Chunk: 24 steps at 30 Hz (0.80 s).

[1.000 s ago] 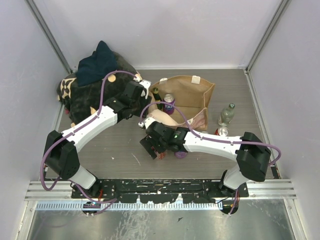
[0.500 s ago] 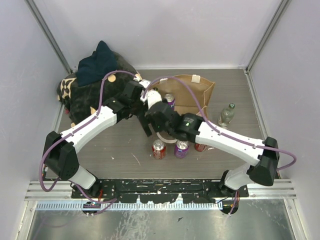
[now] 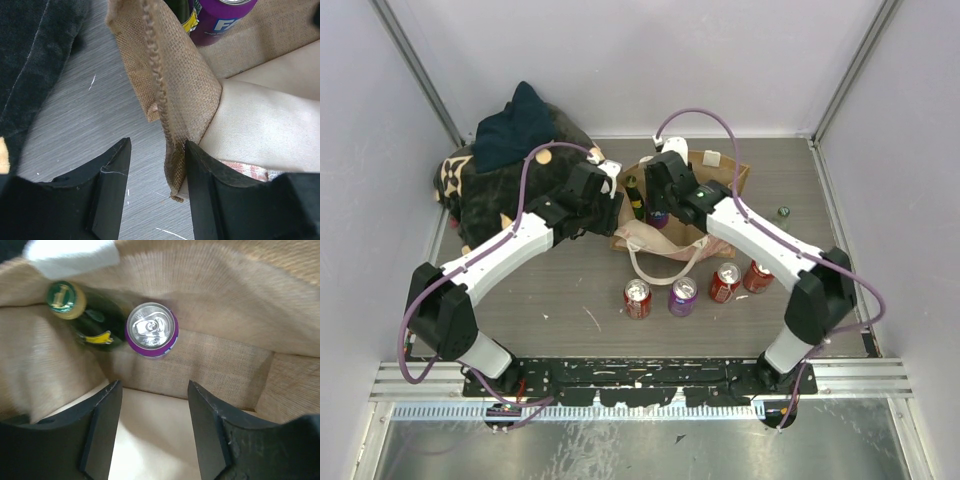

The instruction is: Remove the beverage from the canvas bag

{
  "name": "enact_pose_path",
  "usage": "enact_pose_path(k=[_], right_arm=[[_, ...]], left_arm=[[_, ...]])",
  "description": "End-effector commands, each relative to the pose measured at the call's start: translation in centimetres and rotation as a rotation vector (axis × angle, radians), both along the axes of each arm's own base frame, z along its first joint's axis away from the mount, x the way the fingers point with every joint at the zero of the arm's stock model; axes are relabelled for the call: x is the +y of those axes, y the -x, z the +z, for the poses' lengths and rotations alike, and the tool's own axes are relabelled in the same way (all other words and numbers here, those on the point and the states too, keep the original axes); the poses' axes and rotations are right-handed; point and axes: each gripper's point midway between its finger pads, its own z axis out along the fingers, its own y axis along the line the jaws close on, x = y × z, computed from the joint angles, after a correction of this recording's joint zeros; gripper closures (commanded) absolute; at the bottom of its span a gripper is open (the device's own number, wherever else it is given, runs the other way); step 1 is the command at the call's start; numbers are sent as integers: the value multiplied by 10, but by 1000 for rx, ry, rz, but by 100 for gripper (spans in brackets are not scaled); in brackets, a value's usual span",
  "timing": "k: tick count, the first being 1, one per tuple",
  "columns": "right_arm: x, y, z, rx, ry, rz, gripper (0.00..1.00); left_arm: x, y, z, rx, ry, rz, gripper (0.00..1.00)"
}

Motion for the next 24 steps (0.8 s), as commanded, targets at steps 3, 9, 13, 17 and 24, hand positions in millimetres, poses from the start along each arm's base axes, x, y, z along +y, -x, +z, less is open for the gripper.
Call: enact_pose_path(k=[3, 9, 13, 17, 24], right_arm=[[8, -29, -37, 34, 0, -17, 28], [13, -53, -71, 66, 55, -26, 20], [15, -67, -84, 61, 57, -37, 19], [13, -79, -91, 48, 41, -45, 19], [18, -86, -110, 57, 30, -15, 20]], left_arm=[[0, 8, 1, 17, 21, -8, 45], [0, 10, -2, 25, 21, -7, 45], [0, 10, -4, 29, 17, -9, 45], [0, 9, -4, 28, 17, -12, 45], [0, 10, -6, 33, 14, -9, 45]])
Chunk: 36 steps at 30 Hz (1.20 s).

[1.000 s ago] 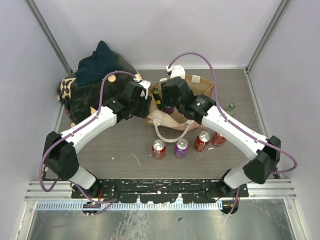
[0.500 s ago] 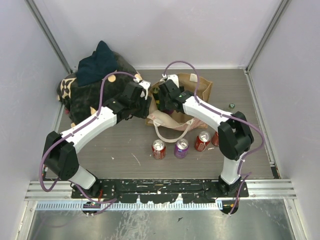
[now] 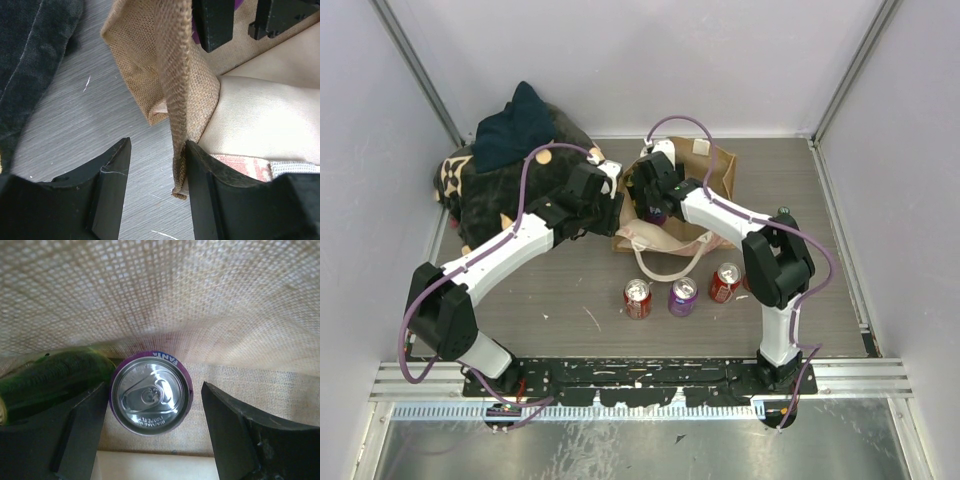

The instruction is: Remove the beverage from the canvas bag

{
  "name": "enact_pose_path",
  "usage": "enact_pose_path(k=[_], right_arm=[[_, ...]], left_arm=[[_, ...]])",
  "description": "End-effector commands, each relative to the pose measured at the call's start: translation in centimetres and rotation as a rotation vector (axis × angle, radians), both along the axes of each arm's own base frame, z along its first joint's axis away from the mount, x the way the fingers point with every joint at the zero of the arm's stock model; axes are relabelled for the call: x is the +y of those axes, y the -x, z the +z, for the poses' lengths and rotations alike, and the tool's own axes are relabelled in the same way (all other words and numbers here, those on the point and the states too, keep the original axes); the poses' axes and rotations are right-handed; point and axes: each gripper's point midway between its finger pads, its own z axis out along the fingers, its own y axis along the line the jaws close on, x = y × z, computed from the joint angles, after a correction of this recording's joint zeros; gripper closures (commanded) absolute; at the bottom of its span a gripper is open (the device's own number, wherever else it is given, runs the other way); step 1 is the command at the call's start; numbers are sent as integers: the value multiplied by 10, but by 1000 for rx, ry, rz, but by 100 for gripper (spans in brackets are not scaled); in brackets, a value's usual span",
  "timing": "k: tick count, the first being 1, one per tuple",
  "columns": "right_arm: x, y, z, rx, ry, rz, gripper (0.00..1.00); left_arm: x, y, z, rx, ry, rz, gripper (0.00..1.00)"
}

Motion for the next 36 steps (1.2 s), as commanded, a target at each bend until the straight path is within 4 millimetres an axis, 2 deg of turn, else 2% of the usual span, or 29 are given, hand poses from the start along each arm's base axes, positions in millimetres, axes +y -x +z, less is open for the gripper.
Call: enact_pose_path(k=[1, 8, 12, 14, 15, 16, 17, 18, 19, 22, 26, 28, 32, 36], right_arm=[[9, -7, -14, 9, -10, 41, 20], [6, -2, -49, 71, 4, 17, 23], [1, 7, -67, 118, 20, 2, 31], [-3, 12, -71, 134, 25, -3, 42], [-4, 14, -72, 137, 25, -6, 53], [-7, 16, -71, 136, 30, -13, 69], [-9, 17, -70, 133, 33, -17, 91], [-10, 17, -68, 129, 40, -14, 99], [-11, 16, -63, 123, 48, -8, 100], [-7, 6, -28, 55, 47, 25, 100], [-2, -10, 62, -109, 7, 45, 100], [-2, -12, 109, -184, -20, 52, 100], [-14, -1, 184, -313, -64, 52, 100], [-47, 28, 240, -420, -84, -3, 100]], left_arm=[[3, 9, -4, 27, -8, -10, 45], [2, 6, -7, 31, -16, -10, 45], [0, 4, -8, 35, -18, -12, 45], [0, 4, -8, 34, -16, -13, 45], [-1, 3, -8, 33, -14, -13, 45], [-1, 3, -9, 33, -15, -14, 45], [-1, 3, -10, 32, -14, -14, 45], [-2, 2, -10, 33, -13, -16, 45], [-3, 1, -11, 33, -11, -16, 45], [-5, -1, -13, 37, -11, -20, 45], [-7, -3, -9, 22, -3, -24, 45], [-8, -5, -6, 12, 1, -24, 45], [-10, -8, -2, -1, 8, -23, 44], [-10, -11, -1, -9, 1, -25, 44]])
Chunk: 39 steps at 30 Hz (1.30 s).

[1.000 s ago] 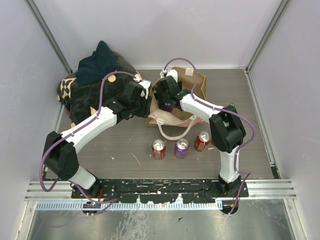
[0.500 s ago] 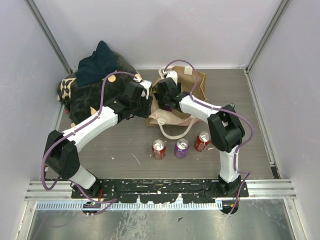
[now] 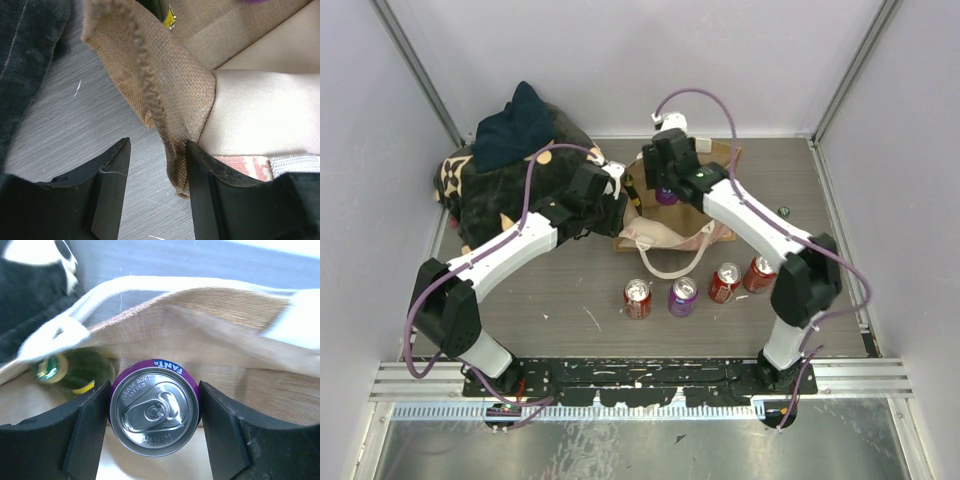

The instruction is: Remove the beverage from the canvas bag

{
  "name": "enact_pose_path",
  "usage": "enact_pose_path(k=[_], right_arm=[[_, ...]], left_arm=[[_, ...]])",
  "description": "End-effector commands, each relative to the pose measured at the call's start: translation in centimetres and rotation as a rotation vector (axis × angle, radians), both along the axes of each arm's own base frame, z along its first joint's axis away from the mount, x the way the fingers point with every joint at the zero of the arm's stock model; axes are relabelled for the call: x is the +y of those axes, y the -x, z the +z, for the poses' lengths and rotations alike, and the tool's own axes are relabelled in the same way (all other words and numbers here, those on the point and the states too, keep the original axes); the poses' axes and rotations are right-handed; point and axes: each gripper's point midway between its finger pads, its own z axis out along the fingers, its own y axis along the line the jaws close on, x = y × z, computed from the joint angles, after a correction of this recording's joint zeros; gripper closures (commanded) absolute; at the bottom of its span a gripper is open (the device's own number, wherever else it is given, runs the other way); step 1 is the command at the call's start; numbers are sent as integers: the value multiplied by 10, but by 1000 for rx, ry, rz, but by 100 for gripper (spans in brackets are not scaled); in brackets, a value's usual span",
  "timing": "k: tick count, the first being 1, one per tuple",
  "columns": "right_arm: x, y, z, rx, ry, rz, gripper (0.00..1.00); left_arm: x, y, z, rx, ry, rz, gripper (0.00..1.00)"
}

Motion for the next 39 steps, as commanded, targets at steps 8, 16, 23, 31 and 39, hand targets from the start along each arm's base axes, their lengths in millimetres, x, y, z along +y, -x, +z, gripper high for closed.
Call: enact_pose_path(k=[8, 16, 23, 31, 39], right_arm=[[-117, 85, 195, -420, -88, -265, 100], [-174, 137, 170, -366, -76, -460, 100], [-173, 149, 113, -243, -75, -473, 100], [-164, 140, 77, -191, -56, -456, 100], [-166, 117, 27, -134, -53, -468, 100]], left_arm=[[-3, -21, 10, -51, -45, -3, 44], [-5, -36, 9, -72, -78, -5, 44], [5, -54, 13, -102, -76, 29, 43], [15, -63, 18, -117, -74, 55, 43], [14, -52, 13, -90, -42, 51, 43]])
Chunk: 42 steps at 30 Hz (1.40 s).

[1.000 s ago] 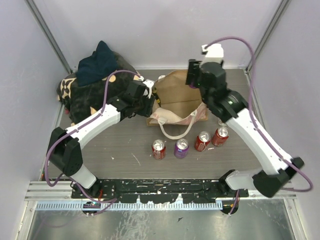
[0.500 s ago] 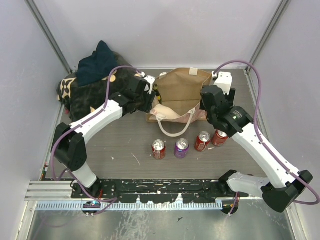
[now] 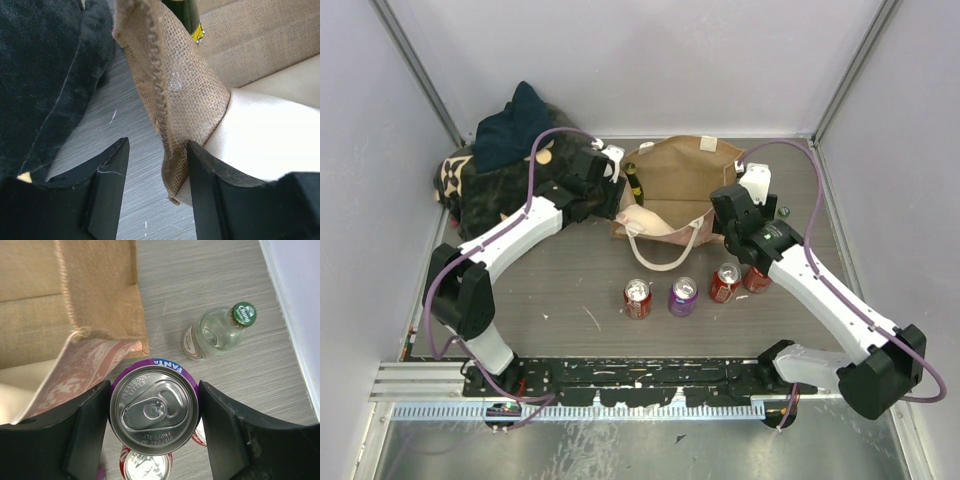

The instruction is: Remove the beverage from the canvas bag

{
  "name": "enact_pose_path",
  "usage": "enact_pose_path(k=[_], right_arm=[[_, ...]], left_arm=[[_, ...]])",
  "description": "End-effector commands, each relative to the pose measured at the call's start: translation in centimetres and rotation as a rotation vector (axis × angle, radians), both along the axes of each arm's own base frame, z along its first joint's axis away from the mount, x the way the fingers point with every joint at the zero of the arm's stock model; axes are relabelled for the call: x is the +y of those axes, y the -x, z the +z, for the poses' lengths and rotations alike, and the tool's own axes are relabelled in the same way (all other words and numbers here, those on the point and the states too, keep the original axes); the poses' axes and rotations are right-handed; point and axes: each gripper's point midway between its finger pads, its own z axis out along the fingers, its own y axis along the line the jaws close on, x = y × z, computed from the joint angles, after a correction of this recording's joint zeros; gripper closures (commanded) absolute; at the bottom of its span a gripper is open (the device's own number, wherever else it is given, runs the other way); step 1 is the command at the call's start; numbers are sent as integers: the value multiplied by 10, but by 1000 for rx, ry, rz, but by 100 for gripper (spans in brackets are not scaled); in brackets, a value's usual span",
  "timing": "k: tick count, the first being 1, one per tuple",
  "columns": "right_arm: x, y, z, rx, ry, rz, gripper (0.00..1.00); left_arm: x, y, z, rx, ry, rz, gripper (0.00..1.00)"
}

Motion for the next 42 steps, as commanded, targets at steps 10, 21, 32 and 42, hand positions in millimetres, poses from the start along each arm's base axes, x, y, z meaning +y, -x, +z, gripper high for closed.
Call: enact_pose_path(k=[10, 21, 32, 42], right_arm=[[-10, -64, -44, -65, -144, -34, 100], [-12, -94, -80, -14, -139, -15, 100], [-11, -67, -101, 92, -166, 5, 100], [-17, -47, -98, 117, -159, 4, 22]], left_arm=[[-3, 8, -3, 20, 65, 7, 43], [-11, 12, -7, 53, 108, -1, 43], [-22, 12, -11, 81, 155, -17, 42], [-21, 11, -15, 87, 139, -20, 42]])
